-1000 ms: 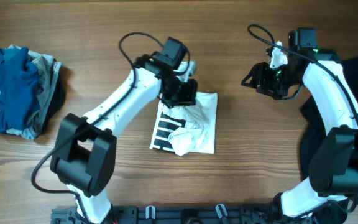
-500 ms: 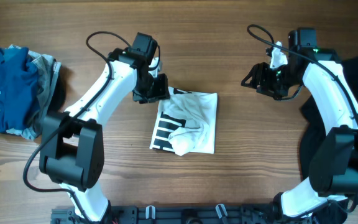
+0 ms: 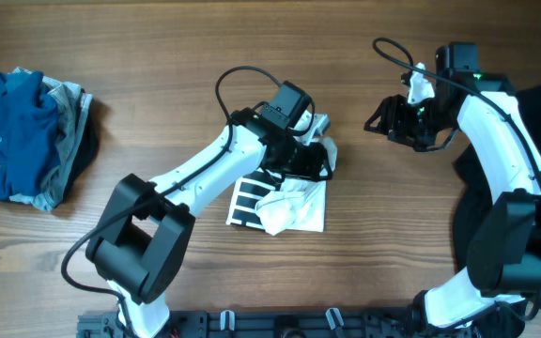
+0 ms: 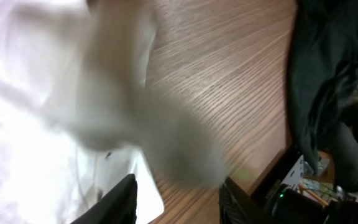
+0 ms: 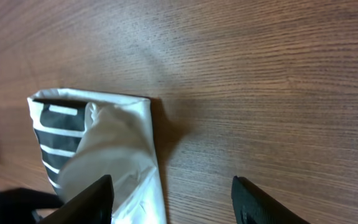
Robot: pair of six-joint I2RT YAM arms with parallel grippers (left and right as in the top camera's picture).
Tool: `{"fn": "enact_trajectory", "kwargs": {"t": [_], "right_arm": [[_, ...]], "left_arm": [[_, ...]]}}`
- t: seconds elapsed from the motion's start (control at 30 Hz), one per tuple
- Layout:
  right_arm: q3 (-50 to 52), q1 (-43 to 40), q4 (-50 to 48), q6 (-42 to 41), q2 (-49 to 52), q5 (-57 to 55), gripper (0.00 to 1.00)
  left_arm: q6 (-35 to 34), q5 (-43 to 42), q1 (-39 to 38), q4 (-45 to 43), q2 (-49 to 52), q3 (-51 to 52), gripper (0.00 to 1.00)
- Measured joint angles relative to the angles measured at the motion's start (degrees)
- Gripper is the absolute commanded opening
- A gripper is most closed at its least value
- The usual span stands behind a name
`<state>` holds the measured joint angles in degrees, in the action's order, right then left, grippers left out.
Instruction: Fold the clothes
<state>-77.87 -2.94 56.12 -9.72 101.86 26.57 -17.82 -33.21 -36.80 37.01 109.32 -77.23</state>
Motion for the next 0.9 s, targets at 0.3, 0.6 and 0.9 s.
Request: {"fn": "enact_trajectory", "kwargs": {"t": [0.3,0.6,0.9], "right_arm": [[0.0,2.03,0.7,3.61,0.0,0.0,0.62],[0.0,2.03,0.44,3.56,0.0,0.0,0.62],[0.0,2.71,0.68,4.7,0.0,0.07,0.64]], "left_arm": [[3.23,9.88,13.09,19.76,-0.2,0.98,0.29],[4.74,1.33,-1.92,15.8,-0.24,6.69,0.15],[6.97,-4.81,-4.46,20.55,-1.9,5.53,0.41]]}}
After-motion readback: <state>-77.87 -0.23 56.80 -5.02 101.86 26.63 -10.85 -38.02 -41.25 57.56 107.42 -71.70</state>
